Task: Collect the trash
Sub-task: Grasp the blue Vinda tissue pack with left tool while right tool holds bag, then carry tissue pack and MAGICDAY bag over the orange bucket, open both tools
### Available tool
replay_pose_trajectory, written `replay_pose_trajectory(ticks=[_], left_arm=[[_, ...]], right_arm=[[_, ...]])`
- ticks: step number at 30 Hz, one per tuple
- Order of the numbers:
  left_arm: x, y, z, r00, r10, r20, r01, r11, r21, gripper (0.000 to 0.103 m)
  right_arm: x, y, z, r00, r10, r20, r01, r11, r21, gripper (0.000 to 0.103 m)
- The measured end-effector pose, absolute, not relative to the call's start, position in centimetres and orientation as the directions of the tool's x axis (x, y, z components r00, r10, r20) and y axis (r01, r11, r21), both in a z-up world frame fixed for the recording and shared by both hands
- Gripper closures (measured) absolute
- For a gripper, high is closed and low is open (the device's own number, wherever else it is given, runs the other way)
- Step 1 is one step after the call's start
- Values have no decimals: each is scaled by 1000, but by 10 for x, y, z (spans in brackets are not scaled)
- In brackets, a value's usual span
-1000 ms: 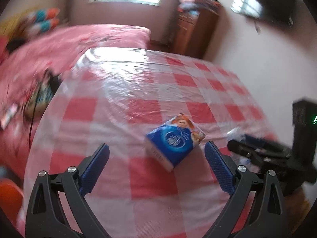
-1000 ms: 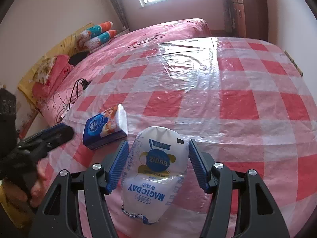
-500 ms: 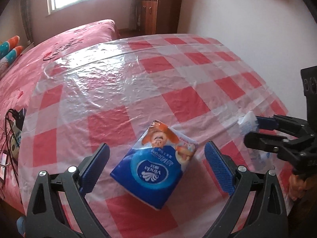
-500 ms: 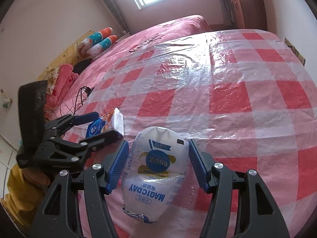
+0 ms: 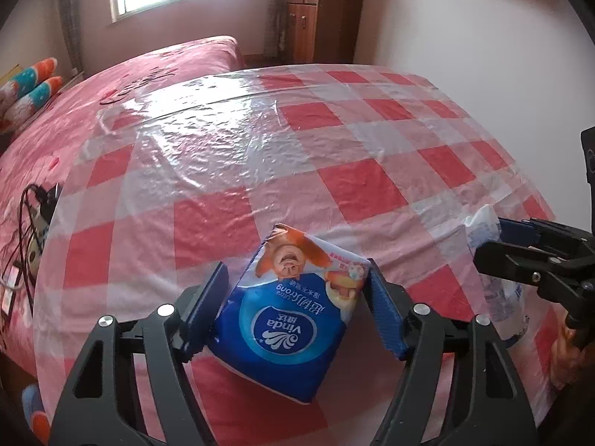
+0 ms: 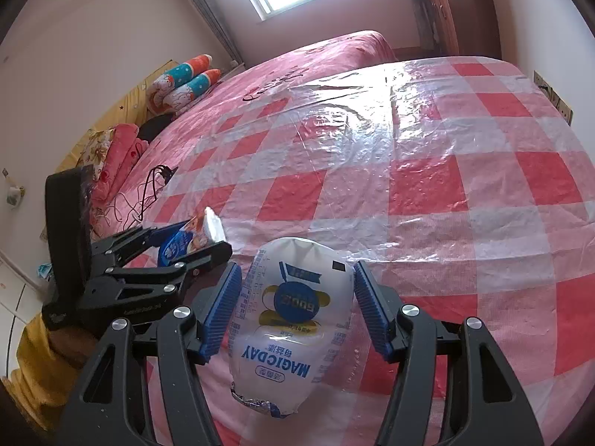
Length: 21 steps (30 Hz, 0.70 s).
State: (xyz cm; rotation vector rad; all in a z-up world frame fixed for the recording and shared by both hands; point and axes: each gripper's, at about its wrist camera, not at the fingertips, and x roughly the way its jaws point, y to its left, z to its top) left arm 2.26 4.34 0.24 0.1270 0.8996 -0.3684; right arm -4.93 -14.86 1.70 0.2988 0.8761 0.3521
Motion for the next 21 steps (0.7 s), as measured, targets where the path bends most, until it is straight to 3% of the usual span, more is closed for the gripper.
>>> replay_pose_trajectory(ticks=[2, 4, 21], left_arm=[[18, 46, 4, 571, -255, -780, 342, 938, -56, 39], [13, 51, 5, 572, -261, -777, 313, 946, -87, 40], [-48, 111, 17, 615, -248, -749, 158, 969, -191, 41]], right_arm=[[-50, -148, 17, 589, 421, -690, -180, 901, 396, 41], [-50, -147, 18, 590, 420, -689, -185, 902, 391, 41], [-61, -114, 25, 596, 425, -681, -240, 904, 354, 41]])
